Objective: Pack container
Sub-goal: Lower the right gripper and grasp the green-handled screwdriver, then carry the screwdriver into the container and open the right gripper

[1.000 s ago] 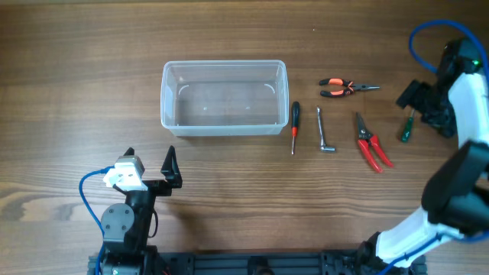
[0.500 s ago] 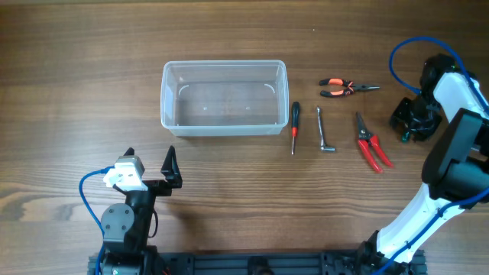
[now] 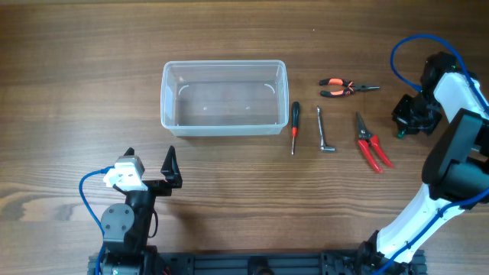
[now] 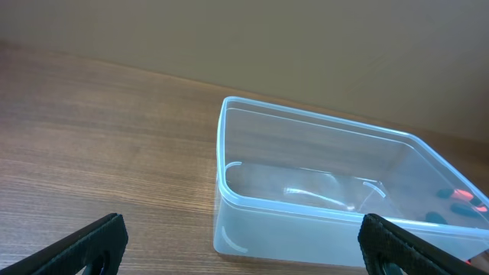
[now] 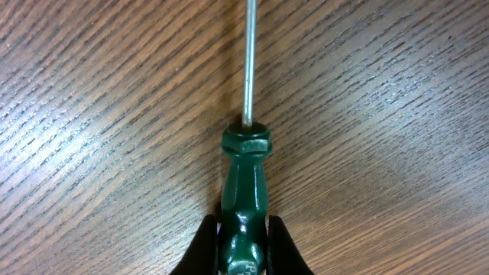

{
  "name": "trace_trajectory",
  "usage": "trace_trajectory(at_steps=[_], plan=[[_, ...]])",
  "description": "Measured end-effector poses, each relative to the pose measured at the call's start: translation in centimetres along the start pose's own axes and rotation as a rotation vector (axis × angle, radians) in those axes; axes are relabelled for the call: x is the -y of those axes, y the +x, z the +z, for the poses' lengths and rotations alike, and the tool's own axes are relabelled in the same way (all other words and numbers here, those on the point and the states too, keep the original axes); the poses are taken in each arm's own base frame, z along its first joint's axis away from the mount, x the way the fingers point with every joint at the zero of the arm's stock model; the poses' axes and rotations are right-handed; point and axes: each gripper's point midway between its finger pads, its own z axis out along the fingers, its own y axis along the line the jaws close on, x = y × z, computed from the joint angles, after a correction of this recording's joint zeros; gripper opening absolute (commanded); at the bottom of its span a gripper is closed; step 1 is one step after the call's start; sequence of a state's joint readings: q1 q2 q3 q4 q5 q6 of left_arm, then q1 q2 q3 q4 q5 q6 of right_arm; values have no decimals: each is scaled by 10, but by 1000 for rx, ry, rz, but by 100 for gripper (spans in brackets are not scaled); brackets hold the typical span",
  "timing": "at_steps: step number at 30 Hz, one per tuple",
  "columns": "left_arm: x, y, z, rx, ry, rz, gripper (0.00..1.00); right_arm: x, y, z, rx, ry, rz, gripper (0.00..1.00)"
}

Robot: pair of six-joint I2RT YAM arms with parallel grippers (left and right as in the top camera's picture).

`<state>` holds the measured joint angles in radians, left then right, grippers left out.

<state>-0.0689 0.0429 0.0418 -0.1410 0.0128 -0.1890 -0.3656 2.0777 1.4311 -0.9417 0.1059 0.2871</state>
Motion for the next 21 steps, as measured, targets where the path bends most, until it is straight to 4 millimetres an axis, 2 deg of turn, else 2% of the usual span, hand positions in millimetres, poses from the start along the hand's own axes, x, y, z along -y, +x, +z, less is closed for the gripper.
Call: trace_trajectory(at_steps=[6, 9, 10, 13, 15, 16, 18, 19, 21], plan=[[0, 0, 0, 0, 0, 0, 100, -7, 2, -5, -21, -39, -7, 4], [0, 0, 0, 0, 0, 0, 100, -15, -5, -23, 23, -87, -9, 4], [0, 0, 0, 0, 0, 0, 100, -20, -7, -36, 55, -108, -15, 4], [0, 0, 0, 0, 0, 0, 100, -47, -15, -98, 214, -226, -60, 4], [0, 0, 0, 0, 0, 0, 100, -80, -11, -163, 368, -354, -134, 4], [0, 0, 0, 0, 0, 0, 100, -94, -6, -187, 422, -405, -171, 4], [0, 0, 0, 0, 0, 0, 100, -129, 16, -244, 542, -530, -276, 4], [0, 0, 0, 0, 0, 0, 100, -145, 30, -266, 589, -580, -332, 4], [0, 0, 0, 0, 0, 0, 100, -189, 74, -314, 691, -700, -520, 4]])
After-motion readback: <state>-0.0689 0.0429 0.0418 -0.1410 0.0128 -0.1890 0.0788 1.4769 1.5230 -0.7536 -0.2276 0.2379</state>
